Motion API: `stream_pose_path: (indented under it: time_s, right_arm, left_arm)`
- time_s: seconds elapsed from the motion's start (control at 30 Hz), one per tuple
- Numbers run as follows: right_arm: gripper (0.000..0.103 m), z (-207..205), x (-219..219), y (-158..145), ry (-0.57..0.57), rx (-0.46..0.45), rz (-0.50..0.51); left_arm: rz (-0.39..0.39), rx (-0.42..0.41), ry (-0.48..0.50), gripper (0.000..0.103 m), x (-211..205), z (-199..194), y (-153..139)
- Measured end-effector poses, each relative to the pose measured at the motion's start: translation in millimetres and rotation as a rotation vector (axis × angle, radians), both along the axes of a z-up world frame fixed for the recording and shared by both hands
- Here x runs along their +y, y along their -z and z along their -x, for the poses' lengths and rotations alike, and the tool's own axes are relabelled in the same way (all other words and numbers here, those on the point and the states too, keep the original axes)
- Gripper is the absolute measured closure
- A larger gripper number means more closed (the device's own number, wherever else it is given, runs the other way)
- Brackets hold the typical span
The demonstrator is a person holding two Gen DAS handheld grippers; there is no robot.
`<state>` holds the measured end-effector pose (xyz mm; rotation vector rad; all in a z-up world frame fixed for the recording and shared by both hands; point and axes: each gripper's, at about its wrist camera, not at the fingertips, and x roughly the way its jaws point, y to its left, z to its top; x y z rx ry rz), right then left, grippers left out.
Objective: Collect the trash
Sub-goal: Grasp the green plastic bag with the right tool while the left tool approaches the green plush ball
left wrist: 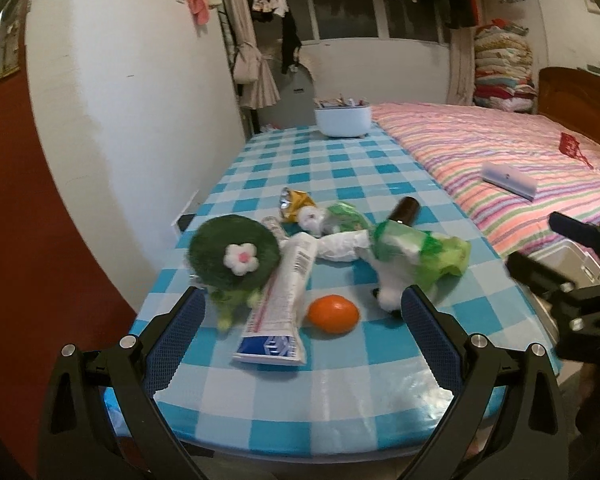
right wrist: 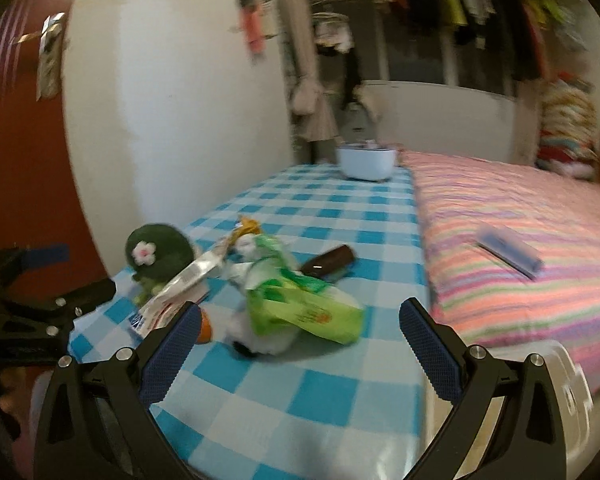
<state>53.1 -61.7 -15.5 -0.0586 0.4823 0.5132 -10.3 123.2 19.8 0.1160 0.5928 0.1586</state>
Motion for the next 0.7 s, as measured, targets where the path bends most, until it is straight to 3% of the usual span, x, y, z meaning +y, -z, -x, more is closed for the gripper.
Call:
stream_pose_path:
  time_s: [0.33, 0.4, 0.43, 0.47, 0.7]
  right_arm:
    - [0.008, -48.2, 41.5, 22.5, -0.118, 0.046, 0.079]
    - [0.018, -52.6, 43.7, 26.1, -0.125, 0.055, 0.09]
    - [0.03, -55.5, 45.3, 28.7, -0.127, 0.06, 0.103]
    - [0.035, -58.6, 46.8, 31.4, -0.128, 0.068, 0.117]
    - [0.036, -74.1, 57.4, 46.3, -0.144, 0.099, 0.207]
  left_arm:
    - [0.084, 0.042, -0.076, 0.006, 42.8, -0.7, 5.3]
    - [0.087, 0.045, -0.089, 0.006, 47.8, -0.7, 6.9]
    - [0.085, 0.045, -0.097, 0.006, 51.0, -0.4, 7.4]
    - [0.084, 0.045, -0.101, 0.006, 52.0, -0.8, 7.9]
    - [0.083, 0.045, -0.105, 0.006, 56.8, -5.6, 9.5]
